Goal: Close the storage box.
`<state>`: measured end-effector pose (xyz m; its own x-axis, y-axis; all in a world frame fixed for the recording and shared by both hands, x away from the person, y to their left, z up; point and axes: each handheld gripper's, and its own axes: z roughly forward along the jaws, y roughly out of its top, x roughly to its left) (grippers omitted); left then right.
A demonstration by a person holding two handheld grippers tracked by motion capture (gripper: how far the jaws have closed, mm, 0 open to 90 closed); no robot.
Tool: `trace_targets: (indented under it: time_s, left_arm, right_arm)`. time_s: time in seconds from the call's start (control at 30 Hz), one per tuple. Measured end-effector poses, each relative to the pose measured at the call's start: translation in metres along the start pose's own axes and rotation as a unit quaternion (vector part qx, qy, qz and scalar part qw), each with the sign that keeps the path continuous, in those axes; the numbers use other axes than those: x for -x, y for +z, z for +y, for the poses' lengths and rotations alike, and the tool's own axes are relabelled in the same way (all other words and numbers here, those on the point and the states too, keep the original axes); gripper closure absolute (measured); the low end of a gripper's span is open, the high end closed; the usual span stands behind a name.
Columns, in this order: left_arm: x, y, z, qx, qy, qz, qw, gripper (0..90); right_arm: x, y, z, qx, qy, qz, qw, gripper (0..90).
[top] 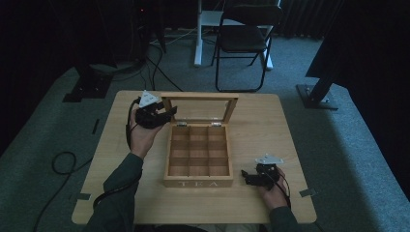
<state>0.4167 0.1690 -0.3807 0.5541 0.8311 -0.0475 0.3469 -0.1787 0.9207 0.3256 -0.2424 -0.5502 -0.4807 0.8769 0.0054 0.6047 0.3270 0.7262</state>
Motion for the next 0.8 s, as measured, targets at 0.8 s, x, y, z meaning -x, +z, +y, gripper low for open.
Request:
trace_targets:
  time_s: [0.8]
  left_arm:
    - [0.021, -0.036, 0.003, 0.037, -0.009, -0.003, 0.9993, 45.7]
  right_arm:
    - [0.000, 0.000, 0.000, 0.000, 0.000, 0.000, 1.0000, 14.4]
